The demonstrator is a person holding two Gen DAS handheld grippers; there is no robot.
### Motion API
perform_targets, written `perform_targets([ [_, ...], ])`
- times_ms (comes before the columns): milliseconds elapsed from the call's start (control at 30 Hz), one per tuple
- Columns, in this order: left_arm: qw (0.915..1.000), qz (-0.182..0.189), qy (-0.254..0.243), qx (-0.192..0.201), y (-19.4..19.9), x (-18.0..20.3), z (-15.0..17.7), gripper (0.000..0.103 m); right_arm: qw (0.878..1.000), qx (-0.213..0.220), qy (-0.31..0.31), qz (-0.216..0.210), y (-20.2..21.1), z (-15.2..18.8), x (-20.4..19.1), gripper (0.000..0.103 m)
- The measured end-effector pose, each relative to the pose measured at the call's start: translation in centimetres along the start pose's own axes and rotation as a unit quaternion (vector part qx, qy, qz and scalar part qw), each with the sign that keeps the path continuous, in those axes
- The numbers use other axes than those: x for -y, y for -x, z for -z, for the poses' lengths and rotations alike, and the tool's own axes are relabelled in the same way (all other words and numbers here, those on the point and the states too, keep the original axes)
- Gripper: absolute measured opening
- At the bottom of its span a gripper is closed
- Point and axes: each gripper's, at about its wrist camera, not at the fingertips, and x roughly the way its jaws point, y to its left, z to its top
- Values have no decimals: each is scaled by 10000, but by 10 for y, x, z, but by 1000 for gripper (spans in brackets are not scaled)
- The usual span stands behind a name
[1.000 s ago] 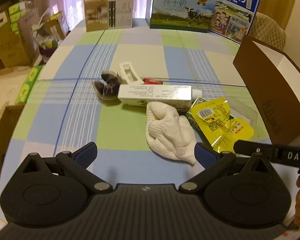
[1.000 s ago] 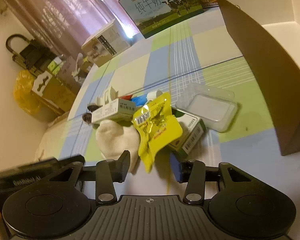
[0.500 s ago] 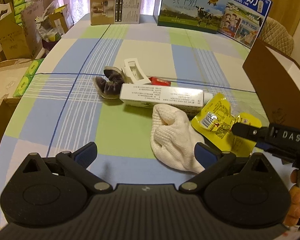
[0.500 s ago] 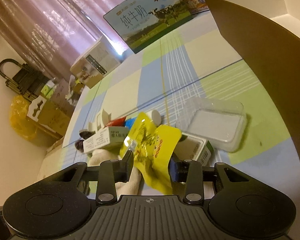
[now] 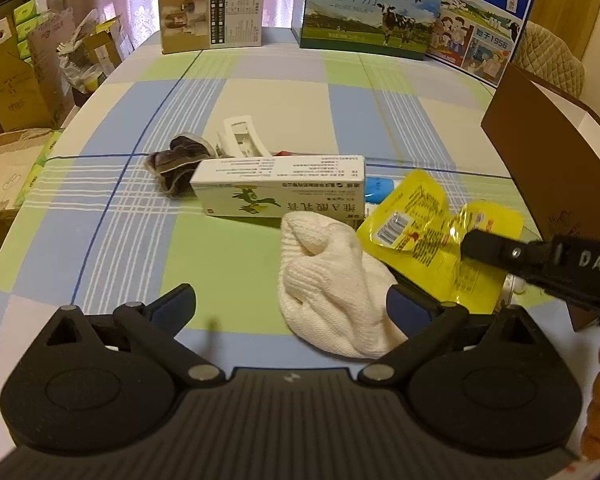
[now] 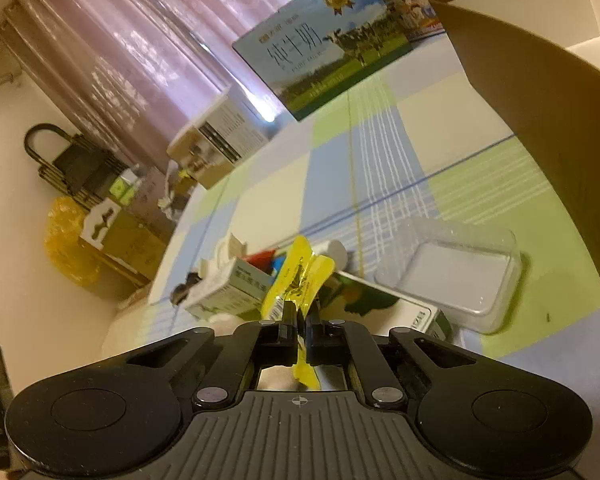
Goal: Organize objects
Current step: 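Grasp the white cloth with the left tool while the right tool grasps the yellow pouch, then carry the white cloth and yellow pouch with both tools into the brown box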
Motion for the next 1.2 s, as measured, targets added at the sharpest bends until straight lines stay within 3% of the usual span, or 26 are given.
perform_targets([
  [167, 9999, -5, 148, -2, -4, -3, -1, 96, 9994, 302, 48, -156, 13, -7, -7, 0],
  [300, 9997, 11, 236, 86, -8, -4, -3, 92, 9974, 697, 183, -14, 28, -15, -13, 0],
  [467, 9998, -3, 139, 167, -15, 6, -6, 84, 9967, 755, 192, 219, 31, -18, -10, 0],
  [533, 9998, -50, 84, 179, -18, 10, -7, 75, 9972, 690, 186, 204, 31, -18, -7, 0],
  [667, 9998, 112, 87, 136, -19, 13, -10, 38, 9967, 708, 290, 268, 33, -19, -5, 0],
  [800, 9998, -5, -50, 181, -14, 17, -10, 28, 9964, 719, 335, 298, 37, -17, -3, 0],
  [933, 9998, -69, 7, 201, -3, 14, -12, 25, 9958, 764, 408, 291, 45, -18, -5, 0],
  [1200, 9973, 76, 71, 728, 48, 16, -20, 24, 9931, 1006, 513, 321, 75, -26, -9, 0],
])
